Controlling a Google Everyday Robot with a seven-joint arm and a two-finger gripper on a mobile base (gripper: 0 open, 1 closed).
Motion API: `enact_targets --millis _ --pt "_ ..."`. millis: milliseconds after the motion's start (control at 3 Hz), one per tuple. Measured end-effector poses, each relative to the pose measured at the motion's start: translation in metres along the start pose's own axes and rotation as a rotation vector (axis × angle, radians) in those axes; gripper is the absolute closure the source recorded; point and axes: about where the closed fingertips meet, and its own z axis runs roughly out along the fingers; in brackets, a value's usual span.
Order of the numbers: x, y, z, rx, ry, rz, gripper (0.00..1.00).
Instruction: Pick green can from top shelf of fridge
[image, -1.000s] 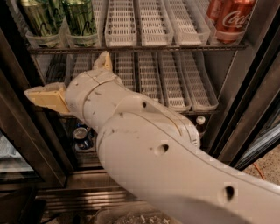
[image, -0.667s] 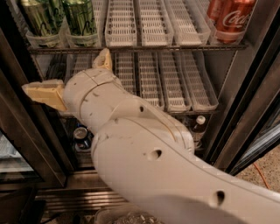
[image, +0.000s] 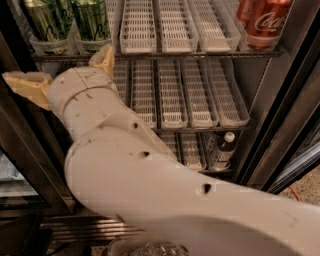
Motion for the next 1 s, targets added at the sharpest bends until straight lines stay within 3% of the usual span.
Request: enact_targets --millis 333,667,1000 --pt "-0.004 0.011 0.018 0.016 -0.019 0.049 0.00" --pt "-0.005 0.023 0.031 0.035 -0.036 0.059 0.00" --pt "-0.008 0.024 0.041 0.075 -0.056 0.025 0.00"
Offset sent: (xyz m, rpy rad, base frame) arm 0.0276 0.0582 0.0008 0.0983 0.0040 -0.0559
